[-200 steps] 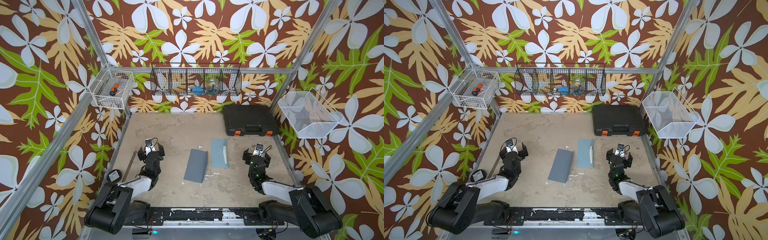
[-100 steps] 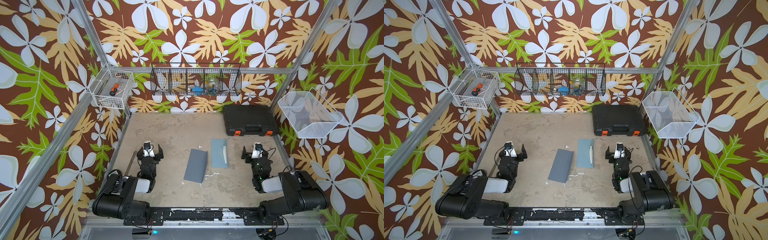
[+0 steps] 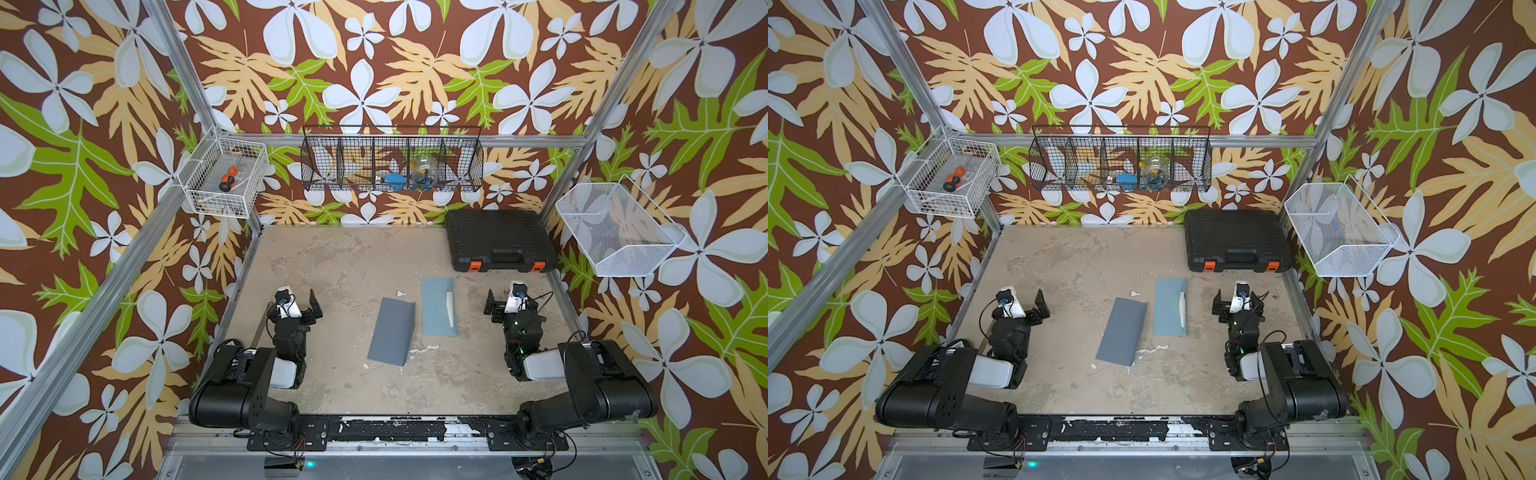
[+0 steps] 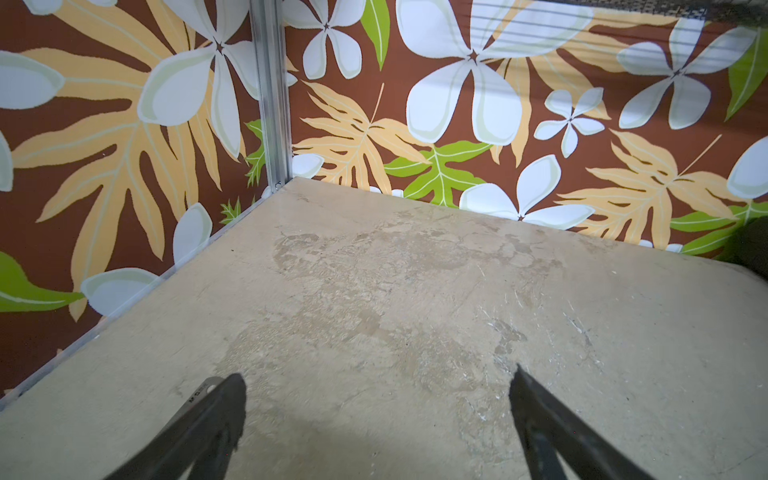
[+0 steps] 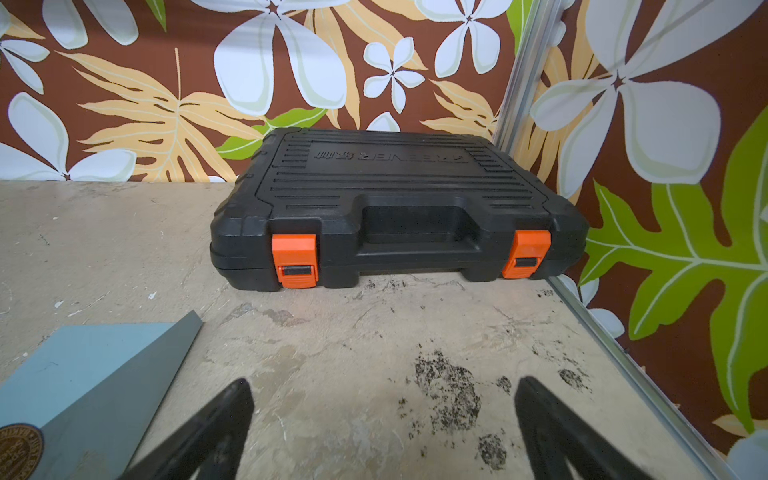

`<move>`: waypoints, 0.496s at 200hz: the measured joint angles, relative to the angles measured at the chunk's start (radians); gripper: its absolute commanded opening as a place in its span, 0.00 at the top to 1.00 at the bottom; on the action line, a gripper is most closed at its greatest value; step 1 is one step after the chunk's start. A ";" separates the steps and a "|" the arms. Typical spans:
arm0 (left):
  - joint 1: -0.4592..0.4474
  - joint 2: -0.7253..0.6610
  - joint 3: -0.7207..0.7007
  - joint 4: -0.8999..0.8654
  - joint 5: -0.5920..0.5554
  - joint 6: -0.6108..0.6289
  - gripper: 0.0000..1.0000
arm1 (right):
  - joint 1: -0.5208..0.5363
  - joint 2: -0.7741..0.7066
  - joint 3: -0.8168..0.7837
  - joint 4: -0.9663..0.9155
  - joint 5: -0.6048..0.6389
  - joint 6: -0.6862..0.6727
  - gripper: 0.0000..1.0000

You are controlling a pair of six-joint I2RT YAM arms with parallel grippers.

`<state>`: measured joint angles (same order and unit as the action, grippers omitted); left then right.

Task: Open the envelope
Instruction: Reset both arms

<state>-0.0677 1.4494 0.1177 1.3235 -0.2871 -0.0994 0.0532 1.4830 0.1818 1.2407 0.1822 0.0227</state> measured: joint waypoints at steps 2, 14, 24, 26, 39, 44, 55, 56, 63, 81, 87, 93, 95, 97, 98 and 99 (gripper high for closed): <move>0.000 0.000 0.000 0.000 0.000 0.000 0.00 | 0.000 0.000 0.000 0.000 0.000 0.000 0.01; 0.000 0.002 0.003 0.000 0.001 0.000 0.00 | 0.000 0.000 0.000 0.000 0.000 0.000 0.01; 0.000 0.002 0.006 -0.001 0.005 0.000 0.00 | 0.000 0.000 0.000 0.000 0.000 0.000 0.00; 0.000 0.002 0.007 -0.001 0.005 0.000 0.00 | 0.000 0.000 0.000 0.000 0.000 0.000 0.00; 0.000 0.002 0.008 0.000 0.008 0.000 0.00 | 0.000 0.000 0.000 0.000 0.000 0.001 0.00; 0.000 0.002 0.008 0.000 0.009 0.000 0.00 | 0.000 0.000 0.000 0.000 0.000 0.001 0.00; 0.000 0.002 0.008 -0.001 0.011 0.001 0.00 | 0.000 0.000 0.000 0.000 0.000 0.001 0.01; 0.000 0.002 0.008 -0.001 0.011 0.001 0.00 | 0.000 0.000 0.000 0.000 0.000 0.002 0.00; 0.000 0.002 0.008 -0.001 0.012 0.001 0.00 | 0.000 0.000 0.000 0.000 0.000 0.002 0.00; 0.000 0.002 0.009 -0.001 0.023 0.002 0.00 | 0.000 0.000 0.000 0.000 0.000 0.002 0.01; 0.000 0.003 0.013 -0.006 0.039 0.008 0.00 | 0.000 0.000 0.000 0.000 0.000 0.002 0.00; 0.000 0.005 0.021 -0.013 0.063 0.018 0.00 | 0.000 0.000 0.000 0.000 0.000 0.002 0.01; 0.000 0.006 0.023 -0.015 0.071 0.023 0.00 | 0.000 0.000 0.000 0.000 0.000 0.002 0.01; 0.000 0.006 0.026 -0.017 0.081 0.027 0.00 | 0.000 0.000 0.000 0.000 0.000 0.003 0.01; 0.000 0.006 0.026 -0.018 0.085 0.027 0.00 | 0.000 0.000 0.000 0.000 0.000 0.003 0.01; 0.000 0.006 0.026 -0.018 0.088 0.027 0.00 | 0.000 0.000 0.000 0.000 0.000 0.003 0.00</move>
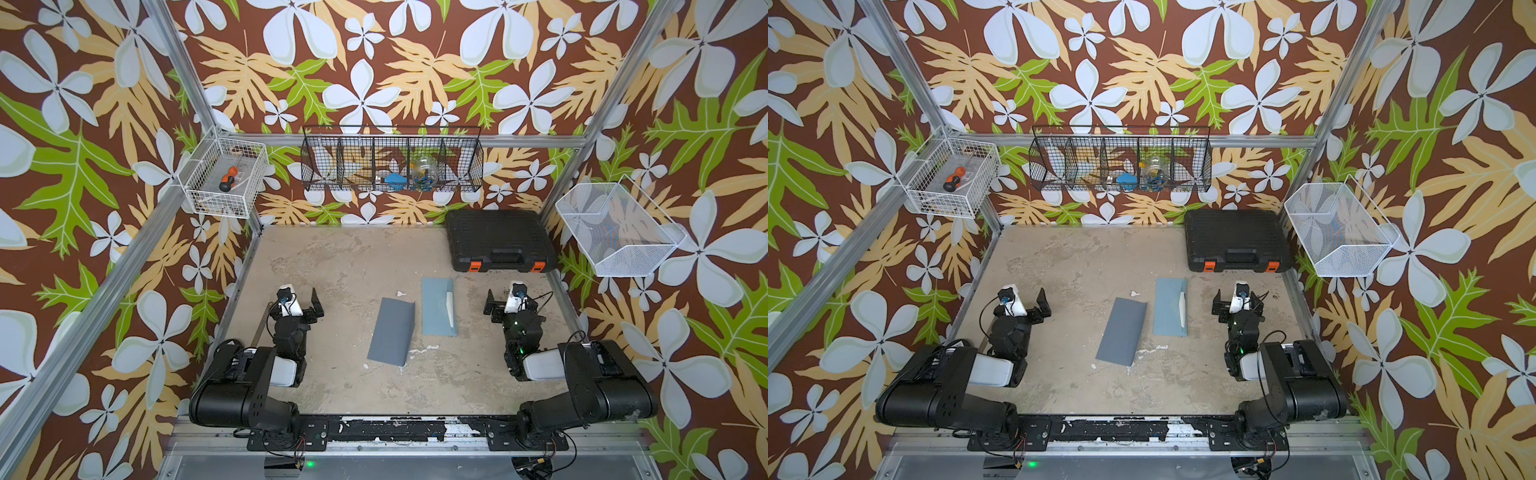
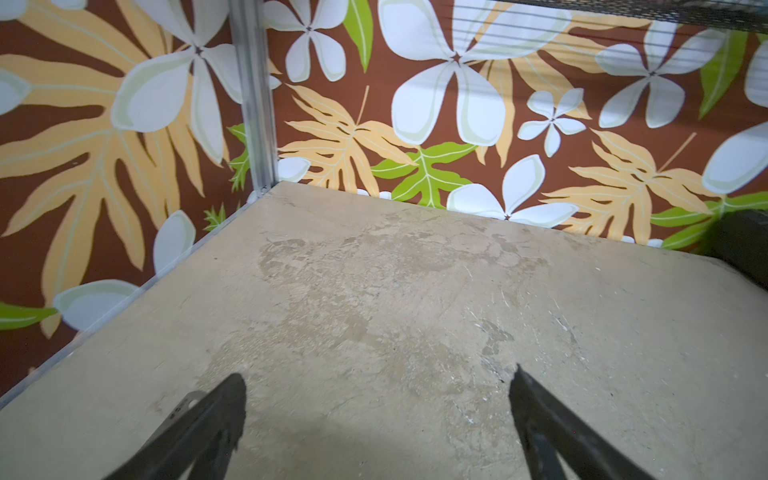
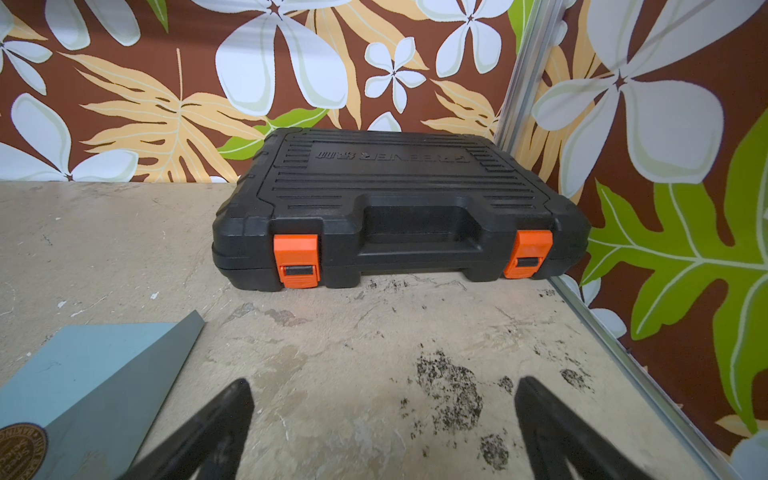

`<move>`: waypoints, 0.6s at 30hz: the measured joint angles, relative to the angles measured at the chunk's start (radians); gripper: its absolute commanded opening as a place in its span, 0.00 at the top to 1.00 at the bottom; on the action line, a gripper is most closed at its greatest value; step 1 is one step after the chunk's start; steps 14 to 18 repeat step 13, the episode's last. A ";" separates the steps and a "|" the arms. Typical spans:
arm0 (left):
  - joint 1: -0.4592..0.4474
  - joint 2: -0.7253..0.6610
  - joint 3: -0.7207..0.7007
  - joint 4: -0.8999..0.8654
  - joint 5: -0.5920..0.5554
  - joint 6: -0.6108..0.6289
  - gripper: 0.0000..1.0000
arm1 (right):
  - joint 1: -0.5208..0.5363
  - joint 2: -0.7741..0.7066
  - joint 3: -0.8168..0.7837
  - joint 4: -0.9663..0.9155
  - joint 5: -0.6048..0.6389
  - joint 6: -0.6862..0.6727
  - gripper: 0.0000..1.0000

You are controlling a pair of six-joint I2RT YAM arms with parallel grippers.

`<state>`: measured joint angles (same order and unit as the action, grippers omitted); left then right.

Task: Open the envelope
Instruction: Reset both arms

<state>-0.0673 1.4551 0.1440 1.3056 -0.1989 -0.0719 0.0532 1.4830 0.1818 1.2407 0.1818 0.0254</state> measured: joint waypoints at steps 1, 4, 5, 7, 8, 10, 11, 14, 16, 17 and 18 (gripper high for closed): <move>0.000 0.000 0.000 0.003 0.028 0.005 0.00 | 0.000 0.000 0.000 0.000 0.000 0.000 0.01; 0.000 0.001 0.003 -0.006 0.055 0.024 0.00 | 0.000 0.000 0.000 0.000 0.000 0.000 0.01; 0.000 0.001 0.005 -0.006 0.061 0.025 0.00 | 0.000 0.000 0.000 0.000 0.000 0.000 0.00; 0.000 0.002 0.006 -0.007 0.074 0.026 0.00 | 0.000 0.000 0.000 0.000 0.000 0.000 0.00; 0.000 0.002 0.006 -0.008 0.076 0.026 0.00 | 0.000 0.000 0.000 0.000 0.000 0.000 0.00; 0.000 0.002 0.006 -0.008 0.077 0.026 0.00 | 0.000 0.000 0.002 -0.001 0.000 0.000 0.00; 0.000 0.002 0.006 -0.008 0.079 0.026 0.00 | 0.000 0.000 0.002 0.000 0.000 0.000 0.00; 0.000 0.002 0.006 -0.008 0.081 0.026 0.00 | 0.000 0.001 0.002 -0.001 0.000 0.000 0.01; 0.000 0.002 0.006 -0.008 0.081 0.026 0.00 | 0.000 0.001 0.002 -0.001 0.000 0.000 0.01; 0.000 0.002 0.006 -0.008 0.081 0.026 0.00 | 0.000 0.001 0.002 -0.001 0.000 0.000 0.01; 0.000 0.002 0.006 -0.008 0.081 0.026 0.00 | 0.000 0.001 0.002 -0.001 0.000 0.000 0.01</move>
